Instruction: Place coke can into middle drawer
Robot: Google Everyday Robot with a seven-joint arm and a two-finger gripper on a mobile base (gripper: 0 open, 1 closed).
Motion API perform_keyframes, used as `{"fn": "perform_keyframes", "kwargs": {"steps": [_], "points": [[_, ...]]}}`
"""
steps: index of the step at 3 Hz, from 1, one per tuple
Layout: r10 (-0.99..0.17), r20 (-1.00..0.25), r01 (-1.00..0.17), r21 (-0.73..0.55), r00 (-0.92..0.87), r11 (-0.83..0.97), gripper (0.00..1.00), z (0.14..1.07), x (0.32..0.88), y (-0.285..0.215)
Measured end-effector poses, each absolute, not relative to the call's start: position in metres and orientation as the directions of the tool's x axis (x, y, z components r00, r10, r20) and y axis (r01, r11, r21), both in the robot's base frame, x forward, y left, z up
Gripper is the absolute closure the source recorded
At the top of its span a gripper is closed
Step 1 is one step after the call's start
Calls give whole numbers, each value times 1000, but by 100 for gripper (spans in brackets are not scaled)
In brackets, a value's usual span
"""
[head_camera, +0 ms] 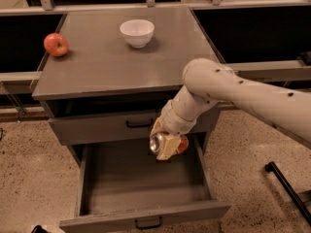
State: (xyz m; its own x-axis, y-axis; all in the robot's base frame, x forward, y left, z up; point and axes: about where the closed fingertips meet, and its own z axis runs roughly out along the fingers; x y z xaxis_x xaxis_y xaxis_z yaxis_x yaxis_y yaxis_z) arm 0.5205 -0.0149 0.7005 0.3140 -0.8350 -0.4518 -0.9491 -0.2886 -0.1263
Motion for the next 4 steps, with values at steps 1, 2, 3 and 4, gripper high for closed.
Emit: {"fn": "perform_keyframes", "kwargs": {"steps": [1, 2, 3, 4], "points": [[-832, -458, -949, -184, 312, -255, 100, 701, 536, -9], [-832, -458, -949, -184, 312, -255, 100, 701, 536, -9], [-864, -453, -975, -131, 220, -180, 100, 647, 540, -17], [-869, -488, -997, -41, 80, -68, 100, 538, 533, -34]]}}
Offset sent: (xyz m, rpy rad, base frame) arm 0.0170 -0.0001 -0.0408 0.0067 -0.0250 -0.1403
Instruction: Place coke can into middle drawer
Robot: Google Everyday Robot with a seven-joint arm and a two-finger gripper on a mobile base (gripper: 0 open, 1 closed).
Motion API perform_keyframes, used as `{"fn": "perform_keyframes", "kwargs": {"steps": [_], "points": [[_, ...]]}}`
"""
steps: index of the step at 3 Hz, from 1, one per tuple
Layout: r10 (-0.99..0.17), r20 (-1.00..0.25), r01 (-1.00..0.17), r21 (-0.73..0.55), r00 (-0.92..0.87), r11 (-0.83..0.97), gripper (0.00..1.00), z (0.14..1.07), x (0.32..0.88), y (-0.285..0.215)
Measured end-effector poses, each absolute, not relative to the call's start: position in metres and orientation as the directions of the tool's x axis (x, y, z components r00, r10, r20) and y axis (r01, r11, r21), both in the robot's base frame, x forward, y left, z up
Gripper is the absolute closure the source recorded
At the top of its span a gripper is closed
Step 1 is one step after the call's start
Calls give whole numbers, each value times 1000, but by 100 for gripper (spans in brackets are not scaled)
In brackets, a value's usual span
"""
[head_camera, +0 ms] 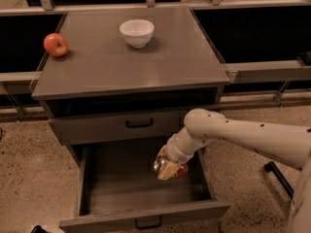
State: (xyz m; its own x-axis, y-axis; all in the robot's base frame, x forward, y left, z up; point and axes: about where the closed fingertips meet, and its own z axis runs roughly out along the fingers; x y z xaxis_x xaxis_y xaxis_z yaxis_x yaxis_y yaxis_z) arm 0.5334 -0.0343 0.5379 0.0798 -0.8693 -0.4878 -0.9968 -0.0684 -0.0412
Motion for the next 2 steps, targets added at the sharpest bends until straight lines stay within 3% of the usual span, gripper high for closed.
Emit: {"fn": "perform_keyframes", "kwargs": {"steps": [1, 2], "points": [[-863, -504, -999, -28, 49, -40, 100, 488, 534, -38], [-863, -498, -994, -101, 80, -34, 74, 460, 543, -37]]}}
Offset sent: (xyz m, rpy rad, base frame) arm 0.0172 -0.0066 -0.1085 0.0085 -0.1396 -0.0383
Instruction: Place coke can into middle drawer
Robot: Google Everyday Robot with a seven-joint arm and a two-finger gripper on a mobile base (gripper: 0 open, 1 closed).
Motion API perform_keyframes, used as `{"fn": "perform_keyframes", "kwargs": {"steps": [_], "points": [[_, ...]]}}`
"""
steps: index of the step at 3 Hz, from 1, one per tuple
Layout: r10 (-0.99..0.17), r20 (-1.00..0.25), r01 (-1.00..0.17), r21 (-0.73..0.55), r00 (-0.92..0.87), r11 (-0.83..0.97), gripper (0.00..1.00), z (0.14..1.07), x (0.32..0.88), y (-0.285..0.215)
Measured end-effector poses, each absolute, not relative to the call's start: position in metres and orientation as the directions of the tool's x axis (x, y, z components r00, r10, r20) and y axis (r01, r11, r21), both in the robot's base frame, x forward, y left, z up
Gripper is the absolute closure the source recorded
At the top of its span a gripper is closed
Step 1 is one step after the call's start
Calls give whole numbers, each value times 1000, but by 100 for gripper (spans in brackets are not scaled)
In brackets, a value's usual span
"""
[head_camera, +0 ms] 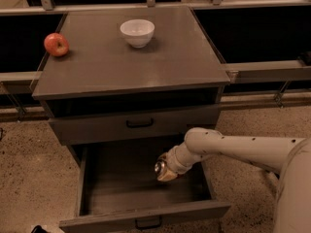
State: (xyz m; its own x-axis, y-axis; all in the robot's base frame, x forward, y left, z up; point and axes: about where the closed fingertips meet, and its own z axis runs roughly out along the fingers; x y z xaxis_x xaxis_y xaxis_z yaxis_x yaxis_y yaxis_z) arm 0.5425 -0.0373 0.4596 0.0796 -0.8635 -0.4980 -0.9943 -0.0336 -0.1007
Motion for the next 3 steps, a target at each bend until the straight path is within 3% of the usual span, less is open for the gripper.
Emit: {"fn": "perform_keyframes", "kwargs": {"steps": [1, 2, 3], "points": [[-863, -499, -994, -103, 79, -32, 51, 460, 543, -37], [-863, -499, -994, -103, 79, -32, 20, 460, 543, -37], [-863, -499, -994, -103, 79, -32, 0, 460, 543, -37]]}}
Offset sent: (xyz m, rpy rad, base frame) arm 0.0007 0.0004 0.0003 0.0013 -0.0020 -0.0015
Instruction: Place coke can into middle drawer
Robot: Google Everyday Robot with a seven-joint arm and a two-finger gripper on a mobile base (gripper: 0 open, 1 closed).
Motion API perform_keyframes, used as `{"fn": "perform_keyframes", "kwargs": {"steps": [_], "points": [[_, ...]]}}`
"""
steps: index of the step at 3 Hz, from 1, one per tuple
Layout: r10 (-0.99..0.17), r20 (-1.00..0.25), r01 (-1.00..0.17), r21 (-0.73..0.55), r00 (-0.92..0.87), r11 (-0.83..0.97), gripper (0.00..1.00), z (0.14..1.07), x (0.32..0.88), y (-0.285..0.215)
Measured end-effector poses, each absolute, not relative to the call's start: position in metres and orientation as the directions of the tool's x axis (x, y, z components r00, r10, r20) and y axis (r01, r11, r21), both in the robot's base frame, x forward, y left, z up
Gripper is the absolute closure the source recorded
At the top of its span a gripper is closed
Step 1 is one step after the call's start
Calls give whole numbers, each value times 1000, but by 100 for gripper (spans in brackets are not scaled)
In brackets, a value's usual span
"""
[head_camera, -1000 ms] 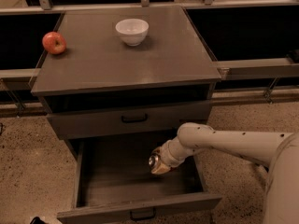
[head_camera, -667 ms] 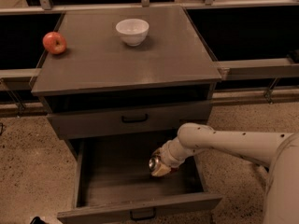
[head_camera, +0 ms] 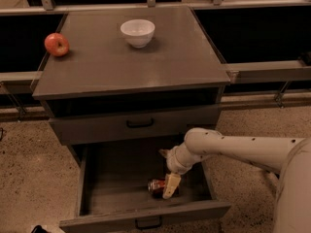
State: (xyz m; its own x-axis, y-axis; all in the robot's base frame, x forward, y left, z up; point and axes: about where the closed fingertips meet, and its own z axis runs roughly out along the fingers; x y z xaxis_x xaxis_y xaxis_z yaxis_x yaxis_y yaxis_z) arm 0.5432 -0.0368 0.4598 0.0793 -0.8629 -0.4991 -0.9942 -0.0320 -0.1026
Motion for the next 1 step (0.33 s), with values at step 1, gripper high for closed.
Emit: {"fn": "perform_keyframes", "kwargs": {"steps": [1], "points": [[-863, -499, -994, -103, 79, -32, 0, 460, 543, -37]]}}
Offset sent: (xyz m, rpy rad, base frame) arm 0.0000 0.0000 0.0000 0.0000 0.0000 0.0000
